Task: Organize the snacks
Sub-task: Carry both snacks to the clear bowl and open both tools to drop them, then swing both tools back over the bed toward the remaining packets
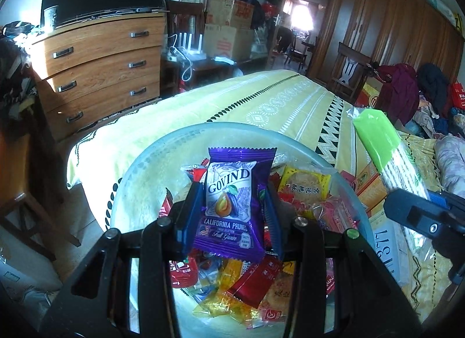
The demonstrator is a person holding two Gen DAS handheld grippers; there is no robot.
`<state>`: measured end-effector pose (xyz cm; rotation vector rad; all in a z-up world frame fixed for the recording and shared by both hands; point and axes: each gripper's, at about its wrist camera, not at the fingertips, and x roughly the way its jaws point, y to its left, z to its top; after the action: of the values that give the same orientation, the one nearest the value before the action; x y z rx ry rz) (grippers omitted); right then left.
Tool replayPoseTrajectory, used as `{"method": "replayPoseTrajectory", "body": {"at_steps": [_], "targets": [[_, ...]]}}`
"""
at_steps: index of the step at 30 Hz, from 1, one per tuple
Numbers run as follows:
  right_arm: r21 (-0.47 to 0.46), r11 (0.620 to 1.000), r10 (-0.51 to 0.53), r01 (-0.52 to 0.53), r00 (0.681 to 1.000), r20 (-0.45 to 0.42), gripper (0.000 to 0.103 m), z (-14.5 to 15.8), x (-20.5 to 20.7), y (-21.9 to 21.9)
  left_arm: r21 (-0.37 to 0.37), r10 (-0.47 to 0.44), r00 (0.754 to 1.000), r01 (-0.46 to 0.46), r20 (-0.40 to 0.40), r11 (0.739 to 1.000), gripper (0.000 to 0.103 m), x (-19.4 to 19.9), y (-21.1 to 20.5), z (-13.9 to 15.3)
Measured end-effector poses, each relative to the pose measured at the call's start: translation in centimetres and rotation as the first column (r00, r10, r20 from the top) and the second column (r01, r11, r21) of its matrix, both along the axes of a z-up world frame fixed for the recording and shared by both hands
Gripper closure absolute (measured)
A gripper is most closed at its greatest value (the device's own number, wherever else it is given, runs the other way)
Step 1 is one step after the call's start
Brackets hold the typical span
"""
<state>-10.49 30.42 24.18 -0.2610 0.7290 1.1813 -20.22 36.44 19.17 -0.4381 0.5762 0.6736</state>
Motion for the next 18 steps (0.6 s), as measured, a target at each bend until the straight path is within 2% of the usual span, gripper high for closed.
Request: {"method": "replayPoseTrajectory", "body": {"at_steps": [4,6,8,10,12,18], "targets": [[-0.01,1.0,0.002,-0.002,1.0,-0.007,0.065,-0.07,0.03,0.33,0.001,0.01,1.0,-0.01,-0.009,1.0,0.058,0.16,0.2,-0.23],[-0.013,1.0,0.004,-0.004,1.0,-0.01,0.065,-0.2,0.09,0.45,-0.001,0.017,1.0,-0.017,-0.01,1.0,0.055,0.1,0.35,-0.33],[-0.014,1.0,0.006,-0.006,1.0,-0.016,0.064,-0.3,0.16,0.56,-0.001,0.02,1.0,-0.02,-0.012,1.0,0.047,0.05,0.5,-0.42],[-0.018,1.0,0.007,-0.008,1.0,-0.023,0.063,-0.52,0.27,0.63,0.005,0.03,0.999,-0.03,-0.014,1.0,0.034,-0.01,0.47,-0.38],[-0.019,1.0,0.002,-0.003,1.0,-0.026,0.062,-0.66,0.44,0.64,0.009,0.038,0.999,-0.038,-0.012,0.999,0.028,-0.11,0.5,-0.4],[-0.017,1.0,0.007,-0.008,1.0,-0.014,0.047,-0.74,0.18,0.49,0.019,0.049,0.999,-0.048,-0.024,0.999,0.02,0.02,0.57,-0.5]]}}
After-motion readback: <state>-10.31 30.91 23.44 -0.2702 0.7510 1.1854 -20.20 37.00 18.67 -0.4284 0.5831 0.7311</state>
